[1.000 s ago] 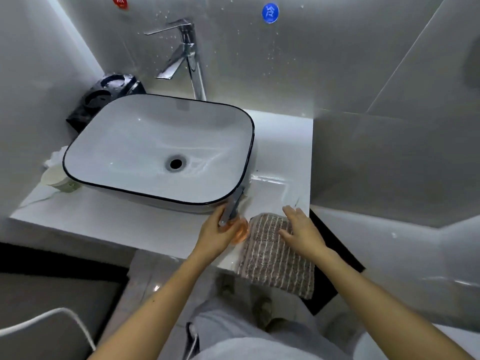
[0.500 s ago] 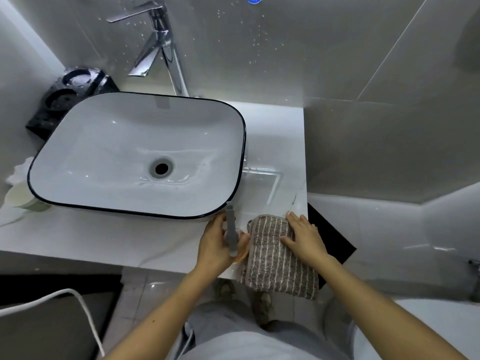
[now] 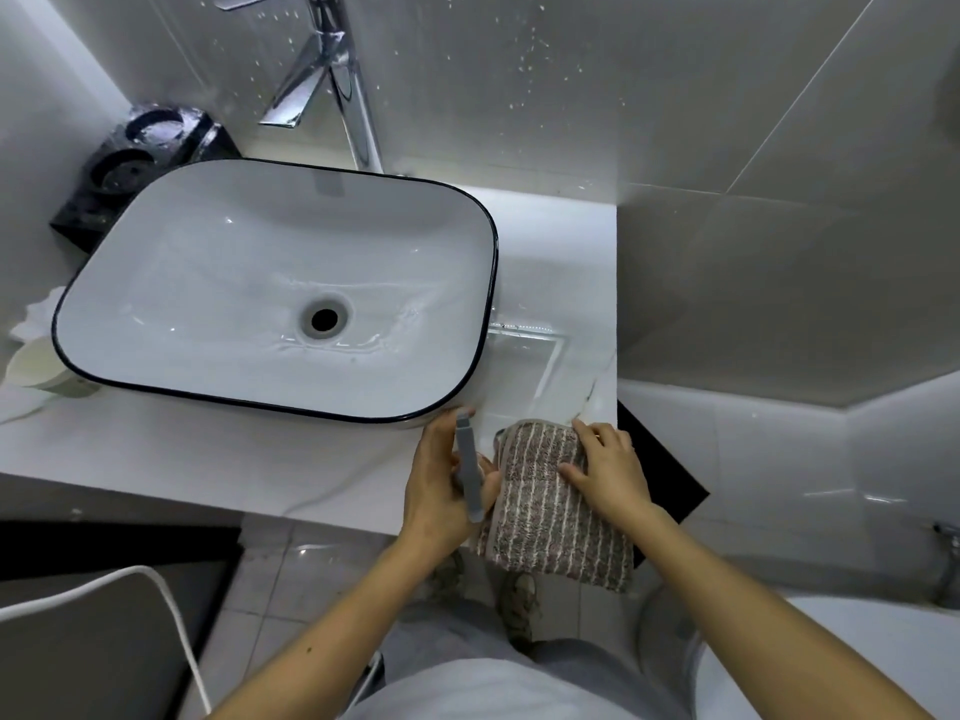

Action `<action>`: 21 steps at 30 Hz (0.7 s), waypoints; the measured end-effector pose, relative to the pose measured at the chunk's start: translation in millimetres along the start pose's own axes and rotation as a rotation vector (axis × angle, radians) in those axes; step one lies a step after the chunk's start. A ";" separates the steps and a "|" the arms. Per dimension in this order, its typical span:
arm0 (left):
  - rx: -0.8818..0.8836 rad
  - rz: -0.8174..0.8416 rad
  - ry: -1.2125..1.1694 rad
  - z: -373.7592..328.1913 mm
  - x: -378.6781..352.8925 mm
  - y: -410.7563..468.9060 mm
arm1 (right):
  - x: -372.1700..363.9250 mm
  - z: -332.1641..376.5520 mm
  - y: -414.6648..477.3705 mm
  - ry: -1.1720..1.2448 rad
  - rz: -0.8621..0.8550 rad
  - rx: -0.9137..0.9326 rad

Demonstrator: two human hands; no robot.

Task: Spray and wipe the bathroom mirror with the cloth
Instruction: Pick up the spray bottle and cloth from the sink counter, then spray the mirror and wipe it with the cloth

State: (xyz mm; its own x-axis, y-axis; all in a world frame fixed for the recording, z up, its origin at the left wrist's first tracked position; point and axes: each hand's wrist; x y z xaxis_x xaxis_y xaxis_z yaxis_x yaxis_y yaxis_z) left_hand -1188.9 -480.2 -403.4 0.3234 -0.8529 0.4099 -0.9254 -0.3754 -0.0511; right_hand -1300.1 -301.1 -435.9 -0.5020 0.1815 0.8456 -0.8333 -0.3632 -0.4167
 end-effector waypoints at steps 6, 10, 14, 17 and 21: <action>-0.111 0.022 0.031 6.2 -9.9 8.0 | 6.1 0.1 10.1 -0.120 0.026 0.016; -0.181 0.019 0.058 6.3 -12.6 16.0 | 8.1 -2.5 9.0 -0.191 0.012 0.108; -0.266 -0.053 0.132 -7.4 -11.4 21.9 | 14.0 -1.7 4.0 -0.143 -0.082 0.240; -0.263 -0.075 0.119 -11.3 -12.2 20.4 | 19.4 1.3 -1.7 -0.105 -0.183 0.347; -0.357 -0.107 0.102 -33.9 -9.6 26.0 | 44.7 15.2 -0.3 -0.092 -0.328 0.455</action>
State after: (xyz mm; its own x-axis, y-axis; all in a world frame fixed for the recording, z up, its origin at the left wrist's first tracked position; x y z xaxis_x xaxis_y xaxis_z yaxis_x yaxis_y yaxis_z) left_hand -1222.7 -469.5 -377.7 0.4169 -0.7688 0.4848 -0.9040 -0.2950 0.3095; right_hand -1318.7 -306.8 -392.9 -0.1947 0.2781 0.9406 -0.7483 -0.6621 0.0409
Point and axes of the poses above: each hand's wrist, its own y-axis towards the middle knuckle, its own x-axis out of the back of the hand, z = x × y
